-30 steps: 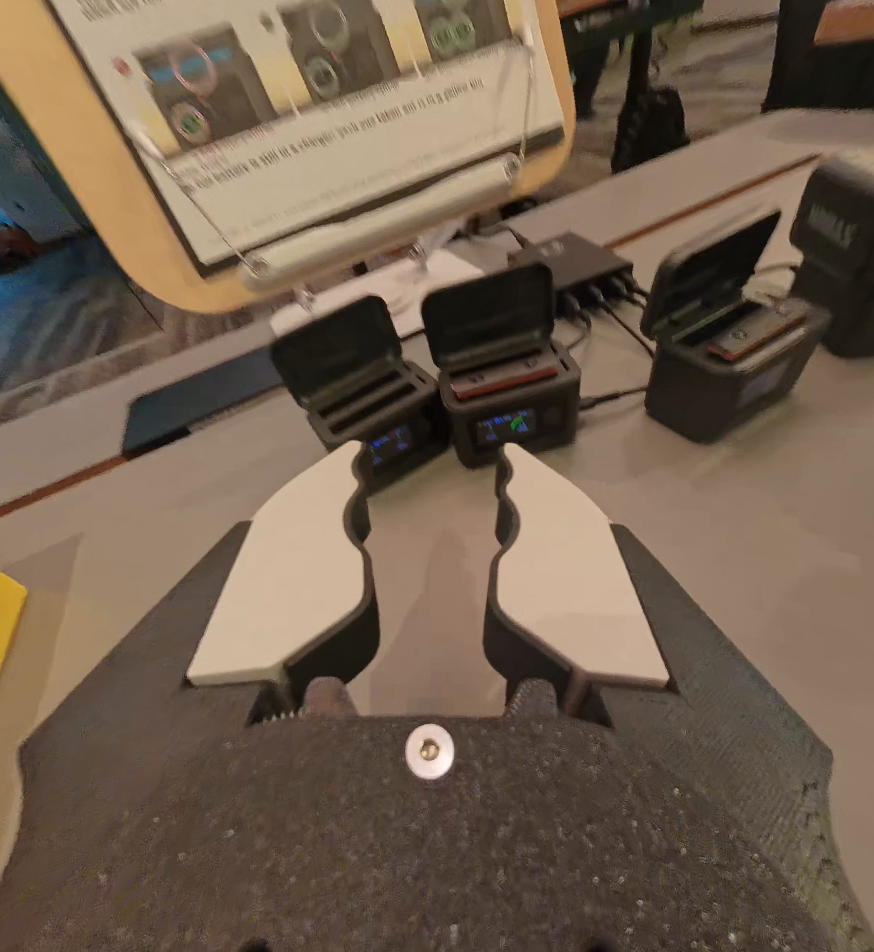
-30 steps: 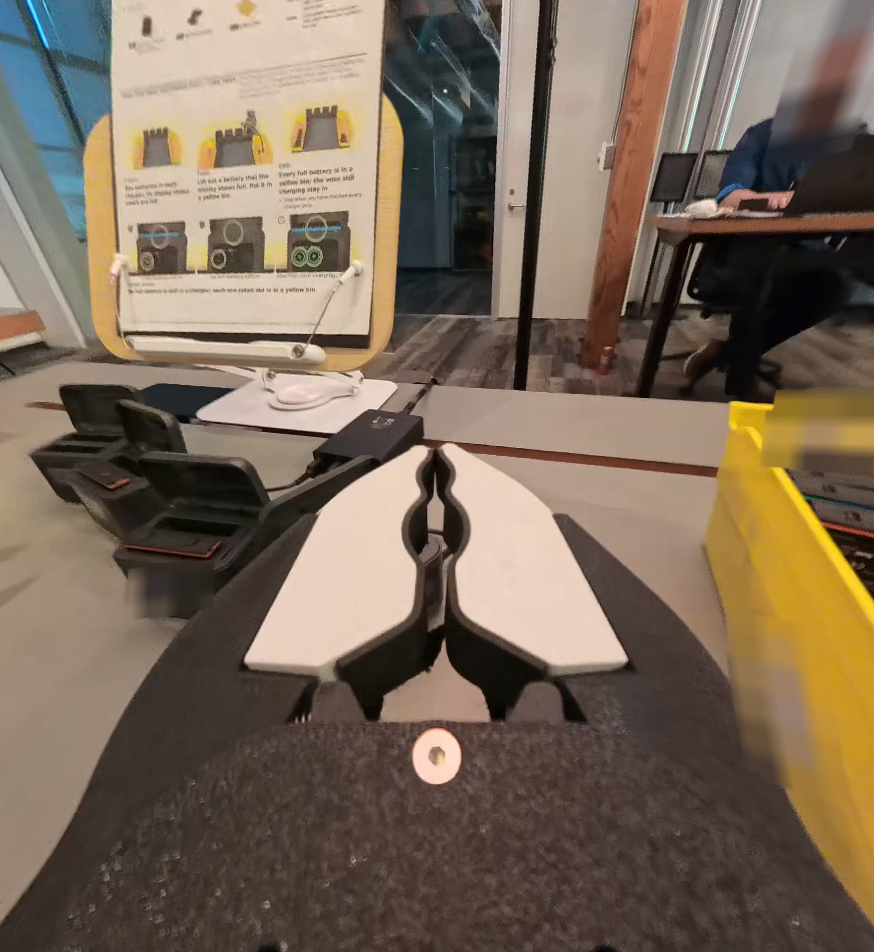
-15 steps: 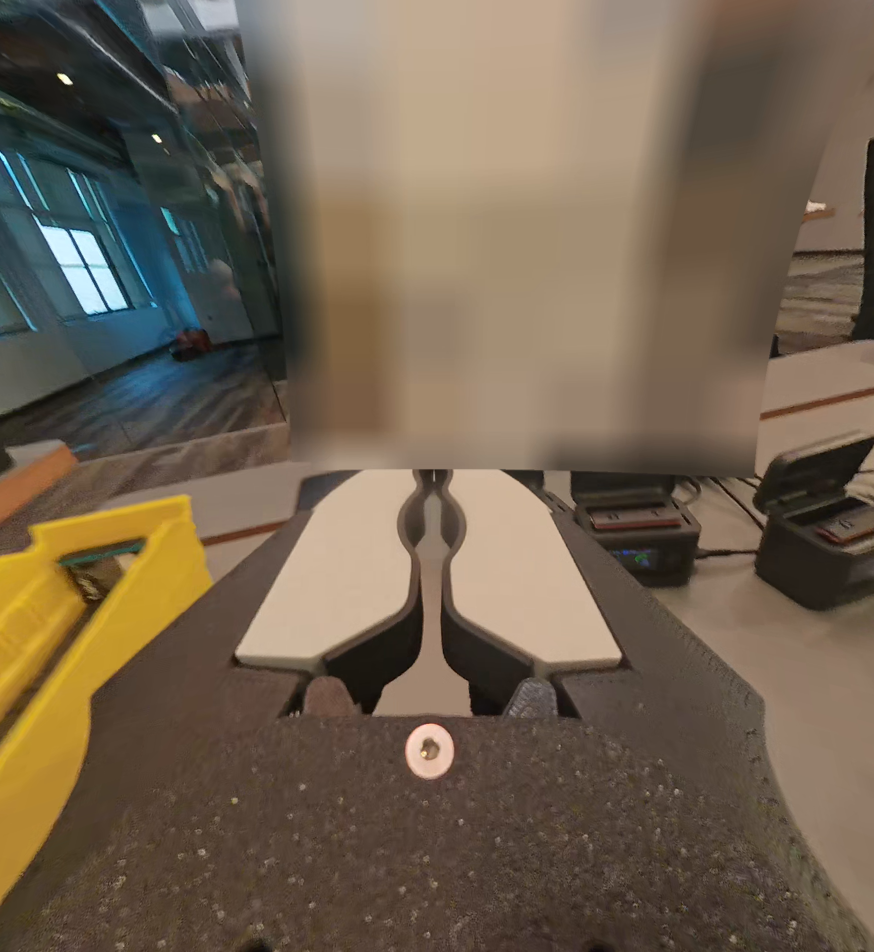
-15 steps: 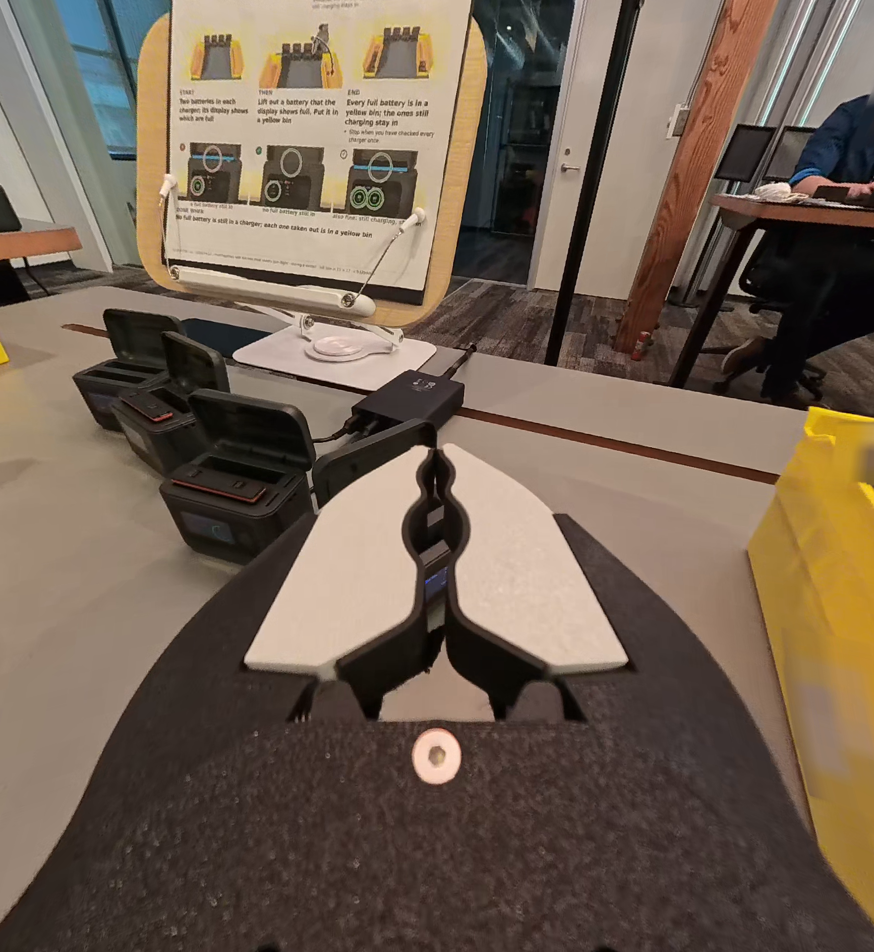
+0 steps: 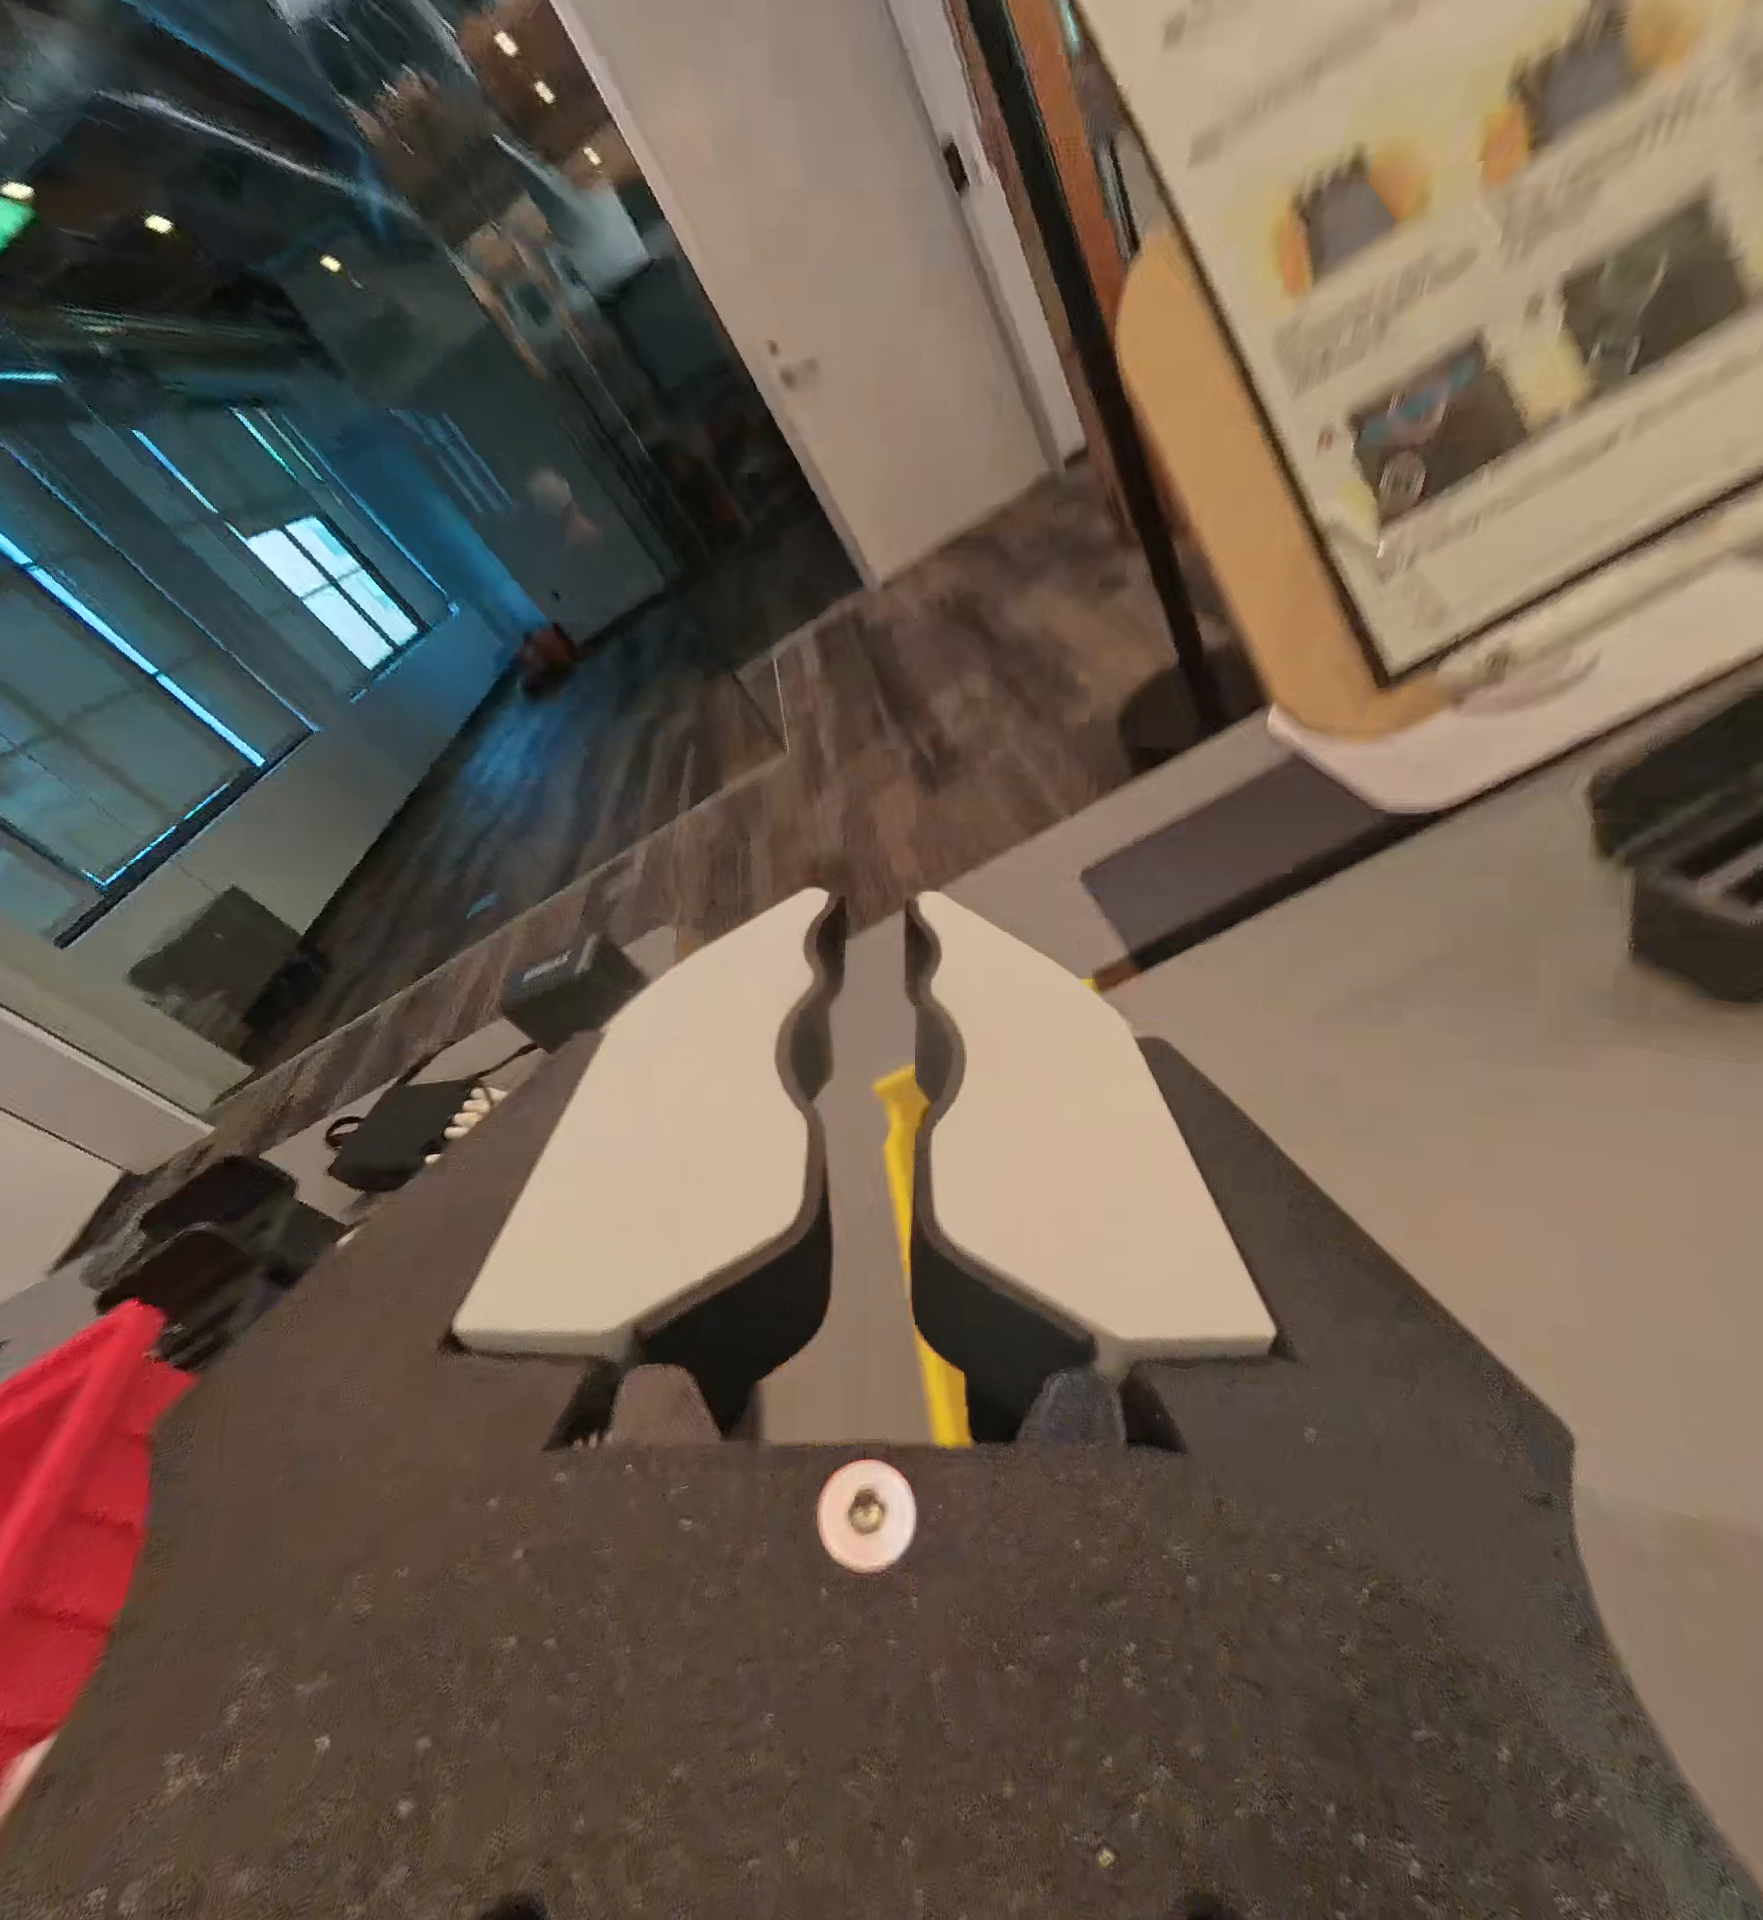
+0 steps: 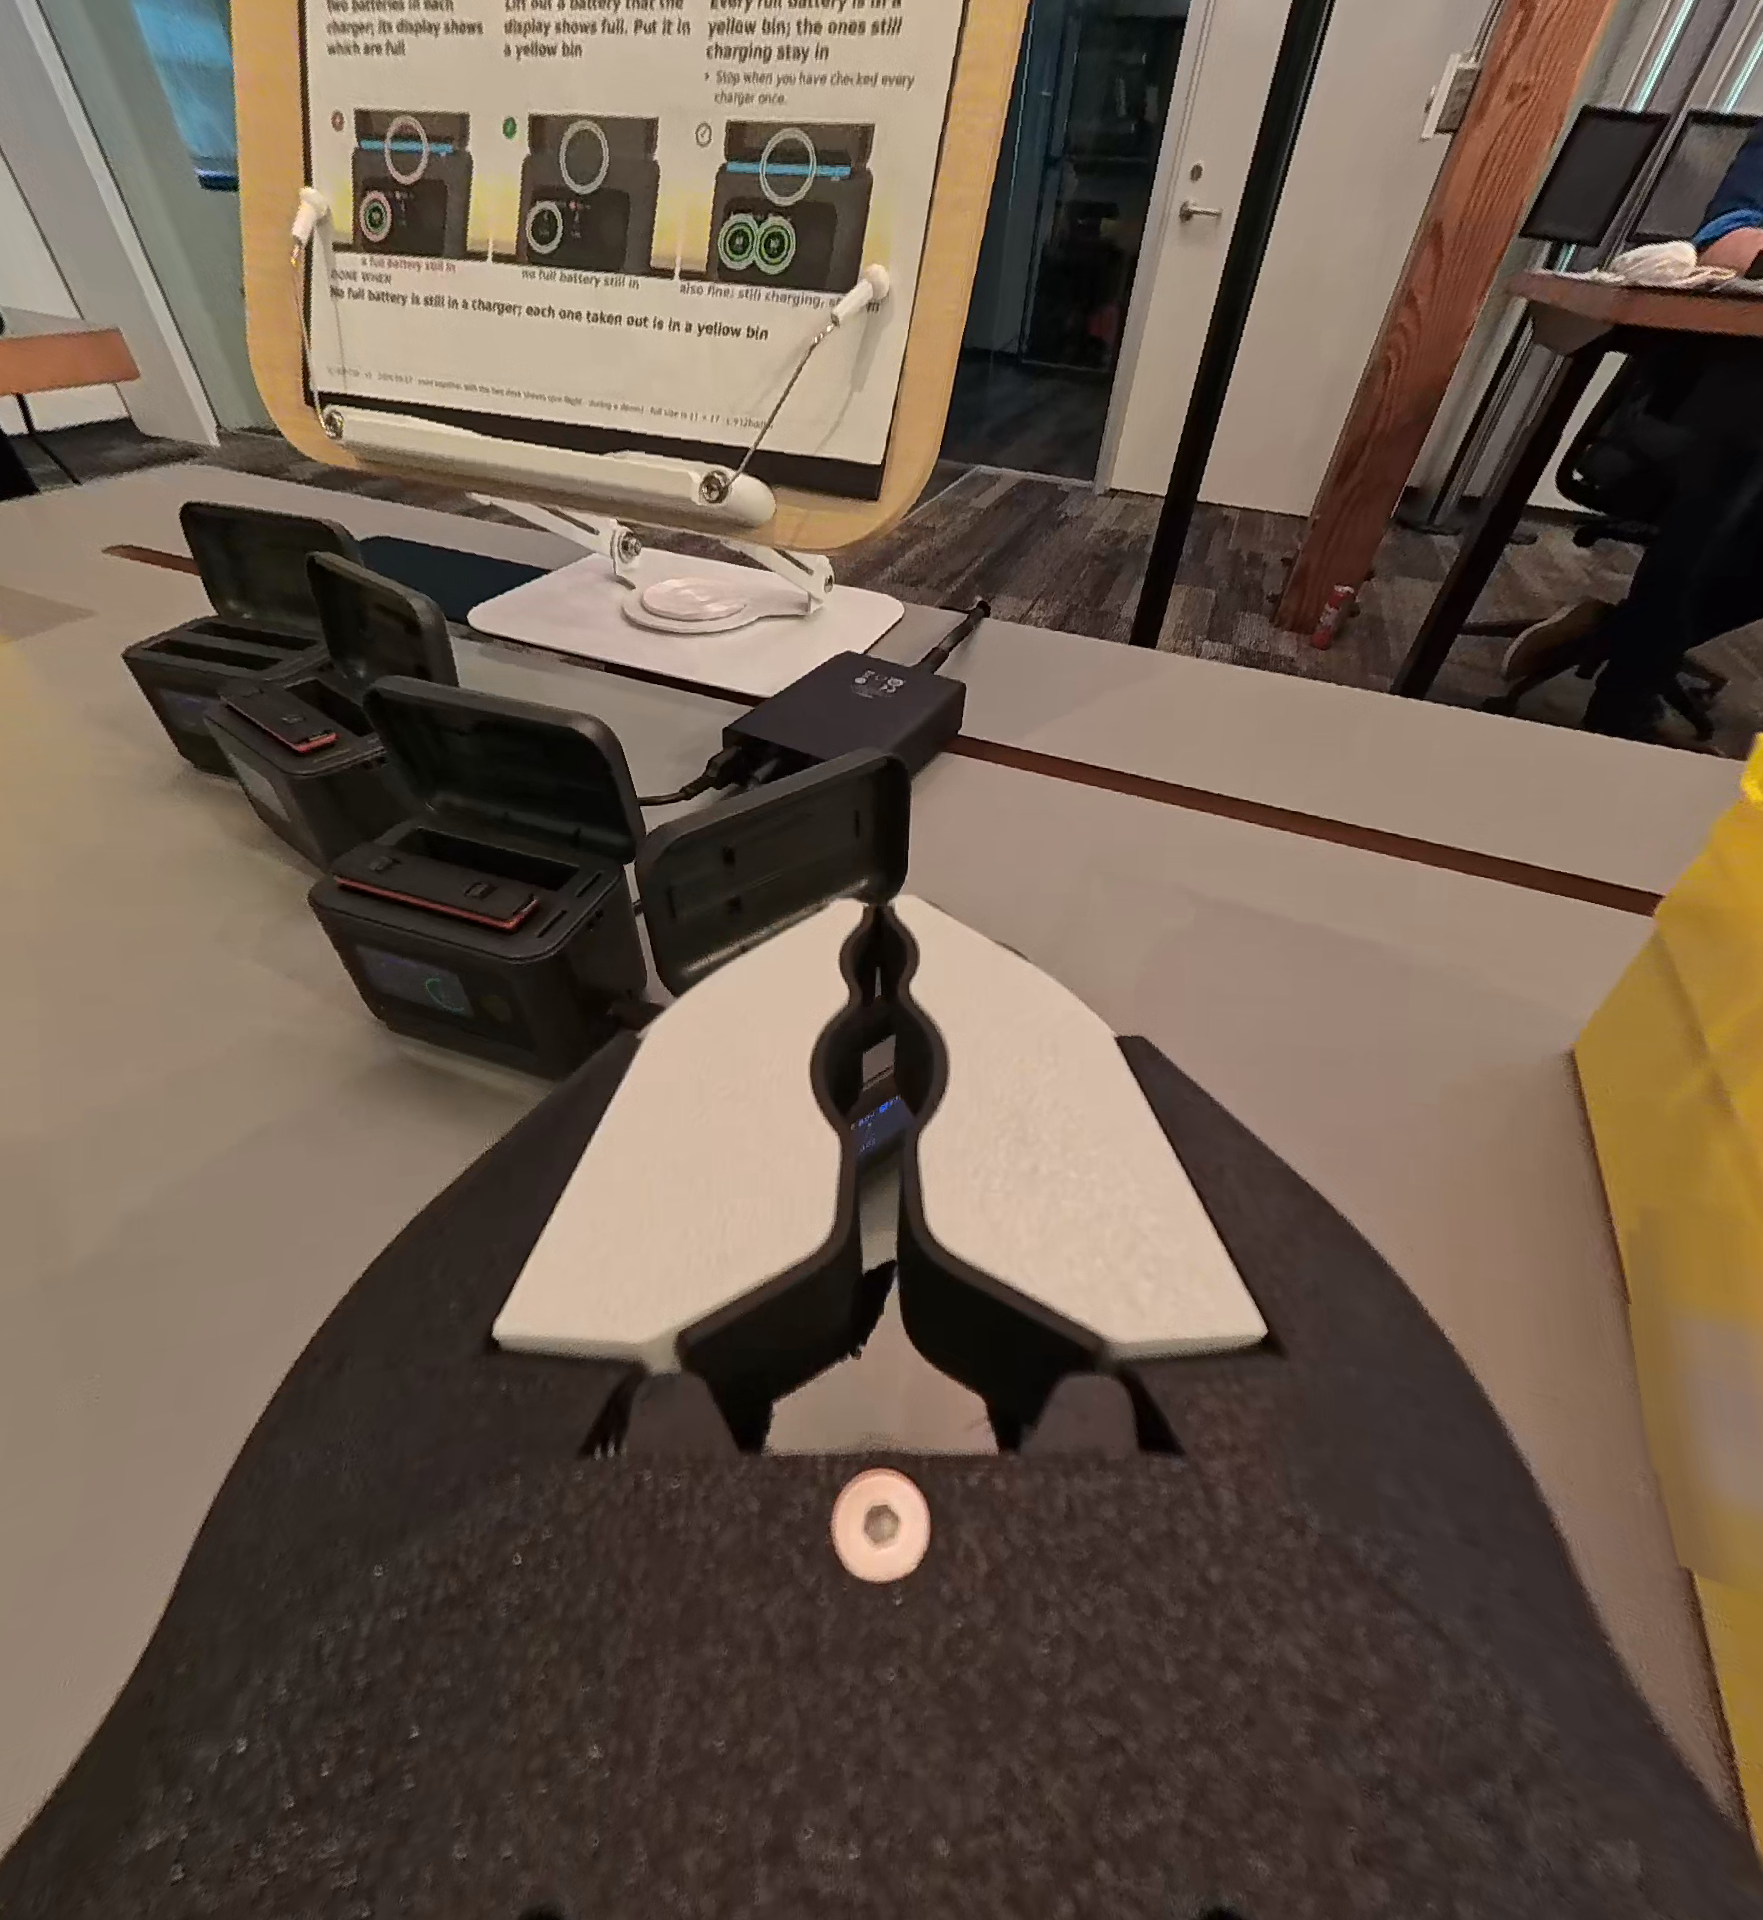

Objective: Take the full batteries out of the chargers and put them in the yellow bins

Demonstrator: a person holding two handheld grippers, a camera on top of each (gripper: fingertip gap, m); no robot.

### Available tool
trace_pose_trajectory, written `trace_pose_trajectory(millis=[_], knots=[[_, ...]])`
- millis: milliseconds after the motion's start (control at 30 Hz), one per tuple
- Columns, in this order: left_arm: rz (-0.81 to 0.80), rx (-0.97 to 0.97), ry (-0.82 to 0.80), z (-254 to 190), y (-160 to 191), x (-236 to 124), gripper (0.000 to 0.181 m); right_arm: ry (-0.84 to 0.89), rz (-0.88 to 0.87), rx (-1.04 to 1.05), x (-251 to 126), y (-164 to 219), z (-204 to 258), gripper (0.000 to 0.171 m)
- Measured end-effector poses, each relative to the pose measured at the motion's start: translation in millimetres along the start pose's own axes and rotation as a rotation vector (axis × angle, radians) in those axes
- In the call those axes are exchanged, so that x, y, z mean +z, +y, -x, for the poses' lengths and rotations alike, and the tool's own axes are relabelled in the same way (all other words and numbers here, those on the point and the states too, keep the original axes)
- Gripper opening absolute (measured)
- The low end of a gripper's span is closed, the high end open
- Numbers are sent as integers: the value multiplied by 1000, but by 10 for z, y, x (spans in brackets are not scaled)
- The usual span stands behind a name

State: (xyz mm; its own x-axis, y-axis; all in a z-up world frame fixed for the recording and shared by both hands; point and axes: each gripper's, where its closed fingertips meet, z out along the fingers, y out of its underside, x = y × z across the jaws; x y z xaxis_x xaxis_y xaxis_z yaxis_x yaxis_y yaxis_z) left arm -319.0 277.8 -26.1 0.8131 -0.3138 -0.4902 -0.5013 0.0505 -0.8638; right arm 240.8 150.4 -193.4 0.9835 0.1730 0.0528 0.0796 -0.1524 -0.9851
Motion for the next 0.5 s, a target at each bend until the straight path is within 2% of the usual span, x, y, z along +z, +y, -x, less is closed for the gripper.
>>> trace_pose_trajectory(millis=[167, 300, 500], knots=[[178, 284, 160, -54, 358, 291, 20, -17, 38, 14, 42, 82, 25, 0], [343, 452, 269, -199, 781, 540, 31, -25, 57, 14, 60, 122, 45, 0], [515, 690, 402, -459, 1291, 821, 39, -29, 85, 24, 81, 179, 45, 0]])
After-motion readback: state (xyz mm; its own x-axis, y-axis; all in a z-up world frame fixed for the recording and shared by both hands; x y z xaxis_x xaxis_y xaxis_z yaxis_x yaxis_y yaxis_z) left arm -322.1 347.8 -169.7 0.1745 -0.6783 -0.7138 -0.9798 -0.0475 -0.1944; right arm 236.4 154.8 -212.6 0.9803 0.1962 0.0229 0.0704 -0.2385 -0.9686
